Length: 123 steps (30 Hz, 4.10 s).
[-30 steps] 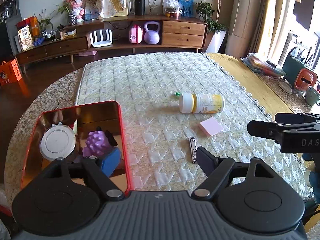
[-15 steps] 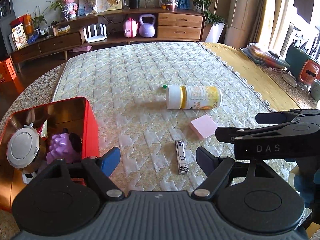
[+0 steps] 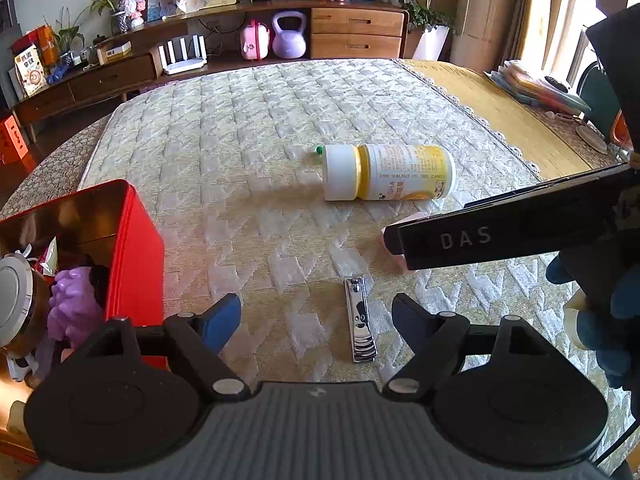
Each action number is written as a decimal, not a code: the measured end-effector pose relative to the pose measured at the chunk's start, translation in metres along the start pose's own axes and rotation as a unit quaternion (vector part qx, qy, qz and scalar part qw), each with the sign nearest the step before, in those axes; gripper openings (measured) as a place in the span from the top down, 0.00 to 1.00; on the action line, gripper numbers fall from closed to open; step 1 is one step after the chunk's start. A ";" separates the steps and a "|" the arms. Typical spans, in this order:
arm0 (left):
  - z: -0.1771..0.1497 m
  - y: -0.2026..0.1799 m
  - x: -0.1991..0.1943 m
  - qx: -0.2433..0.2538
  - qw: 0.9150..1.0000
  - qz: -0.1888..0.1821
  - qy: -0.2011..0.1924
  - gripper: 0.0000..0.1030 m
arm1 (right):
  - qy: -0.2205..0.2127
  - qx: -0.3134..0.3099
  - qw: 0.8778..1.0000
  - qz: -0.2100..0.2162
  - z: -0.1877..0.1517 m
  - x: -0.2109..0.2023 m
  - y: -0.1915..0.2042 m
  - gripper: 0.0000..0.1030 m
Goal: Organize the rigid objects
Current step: 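Grasp nail clipper with left tool while right tool grasps pink sticky note, then carry nail clipper with left tool while right tool carries pink note toward red tin, then lower nail clipper with left tool while right tool lowers pink note into red tin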
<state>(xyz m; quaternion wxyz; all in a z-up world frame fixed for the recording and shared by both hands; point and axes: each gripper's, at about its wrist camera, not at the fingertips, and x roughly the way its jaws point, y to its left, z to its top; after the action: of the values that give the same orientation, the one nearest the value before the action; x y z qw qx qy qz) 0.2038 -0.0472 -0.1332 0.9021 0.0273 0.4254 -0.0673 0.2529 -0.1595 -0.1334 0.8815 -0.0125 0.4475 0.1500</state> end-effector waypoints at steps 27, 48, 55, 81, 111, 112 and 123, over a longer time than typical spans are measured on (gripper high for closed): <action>0.000 -0.018 0.015 0.024 1.000 -0.018 -0.006 0.89 | -0.007 -0.034 0.999 -0.017 -0.011 -0.002 0.009 0.61; -0.003 0.015 -0.028 -0.009 1.000 -0.017 -0.002 0.89 | -0.047 -0.009 0.999 0.019 -0.031 -0.078 0.000 0.61; 0.000 0.028 -0.058 -0.017 0.999 -0.019 -0.024 0.90 | -0.061 -0.025 0.997 0.025 -0.030 -0.098 0.023 0.61; -0.014 0.126 -0.144 -0.075 0.994 0.011 -0.079 0.90 | -0.092 -0.107 0.988 0.060 -0.010 -0.124 0.130 0.61; -0.048 0.222 -0.107 -0.112 0.992 0.064 -0.015 0.90 | -0.030 -0.217 0.970 0.102 -0.011 -0.034 0.243 0.61; -0.049 0.222 -0.105 -0.112 0.992 0.064 -0.012 0.90 | -0.027 -0.219 0.970 0.102 -0.012 -0.032 0.244 0.61; -0.051 0.224 -0.086 -0.106 0.992 0.062 0.010 0.90 | 0.000 -0.212 0.973 0.090 -0.021 -0.016 0.248 0.61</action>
<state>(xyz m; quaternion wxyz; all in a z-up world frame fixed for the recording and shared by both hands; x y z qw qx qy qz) 0.1431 0.1880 -0.1008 0.8982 -0.0416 0.4362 0.0347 0.1595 0.0698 -0.1056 0.8415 -0.1588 0.4049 0.3205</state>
